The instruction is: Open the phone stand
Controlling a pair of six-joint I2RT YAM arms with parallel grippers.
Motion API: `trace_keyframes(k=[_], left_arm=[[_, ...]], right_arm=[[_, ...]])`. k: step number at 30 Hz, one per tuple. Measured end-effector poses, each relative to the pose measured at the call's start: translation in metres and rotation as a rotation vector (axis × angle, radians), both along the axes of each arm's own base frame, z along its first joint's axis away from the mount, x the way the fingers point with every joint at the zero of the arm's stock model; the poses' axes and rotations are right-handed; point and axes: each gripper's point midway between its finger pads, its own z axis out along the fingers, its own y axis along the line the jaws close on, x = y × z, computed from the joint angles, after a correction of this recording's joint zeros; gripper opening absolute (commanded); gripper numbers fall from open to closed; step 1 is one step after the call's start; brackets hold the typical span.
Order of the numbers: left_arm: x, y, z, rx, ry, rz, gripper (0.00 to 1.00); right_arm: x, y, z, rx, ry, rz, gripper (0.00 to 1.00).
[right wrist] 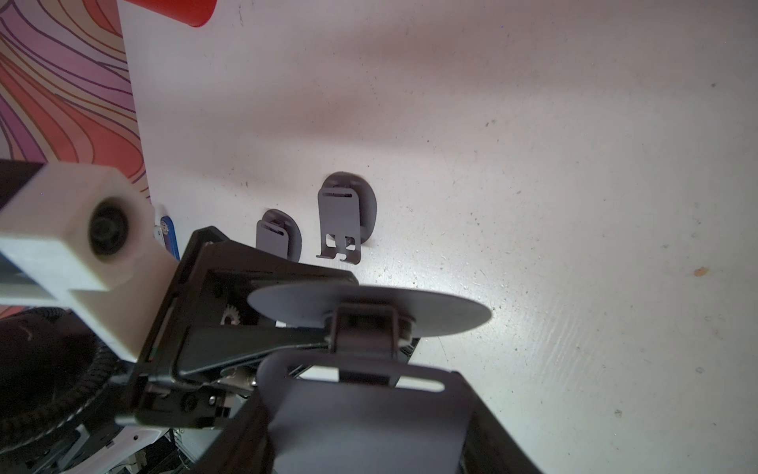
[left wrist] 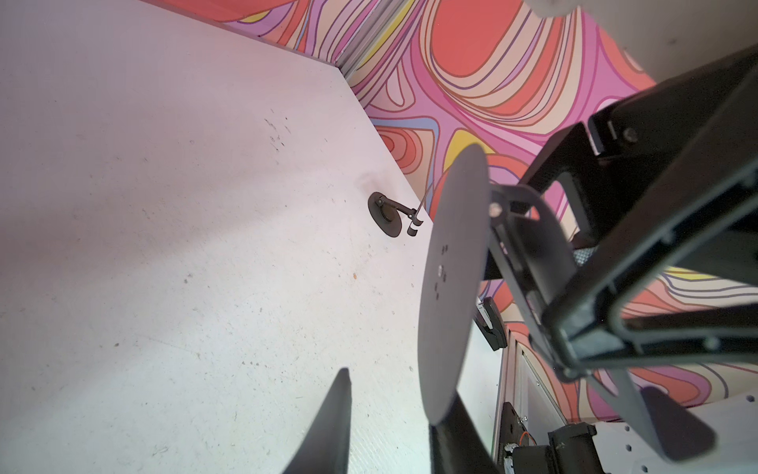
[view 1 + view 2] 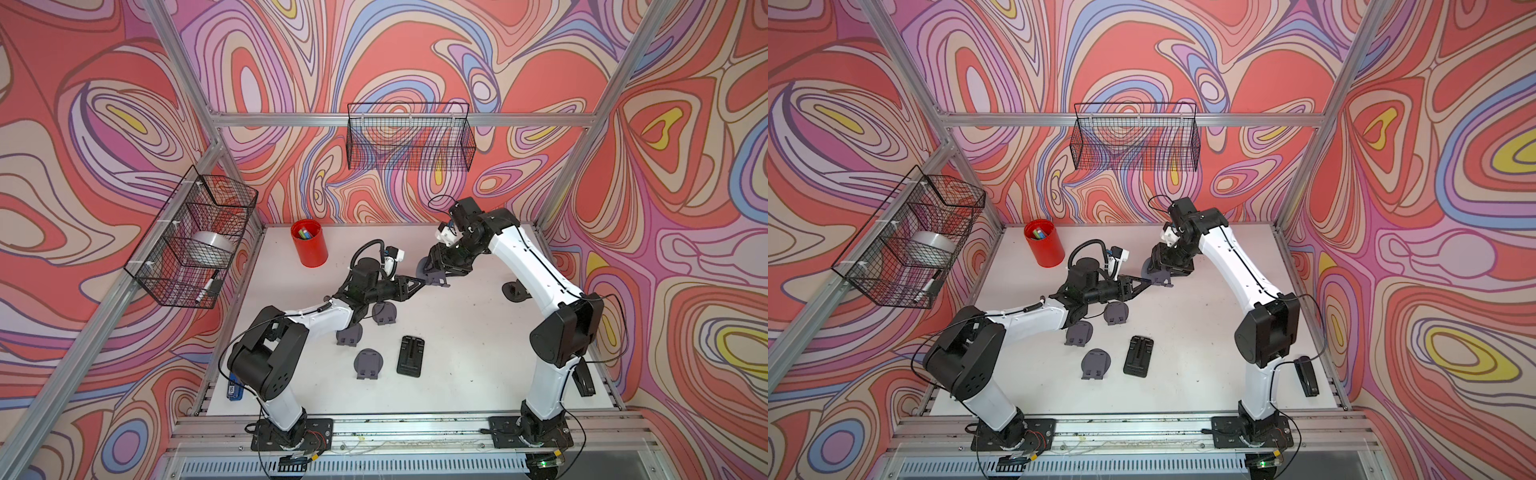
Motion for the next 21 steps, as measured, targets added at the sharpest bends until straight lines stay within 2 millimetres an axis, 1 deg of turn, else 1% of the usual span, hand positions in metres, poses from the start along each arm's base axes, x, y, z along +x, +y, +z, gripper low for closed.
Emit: trace_keyframes(k=[6,11,21], left_arm=[[-0.002,-0.001,0.0,0.0,0.008,-0.012,0.33],[-0.005,0.0,0.003,0.014,-0.016,-0.03,0.34],[-0.002,-0.009,0.03,0.001,-0.13,-0.082,0.35]], right_arm=[[0.002,-0.001,-0.001,-0.016,-0.011,-0.008,0.0],[0.002,-0.001,0.0,-0.015,-0.012,-0.01,0.0],[-0.001,-0.002,0.011,-0.013,-0.019,-0.003,0.0]])
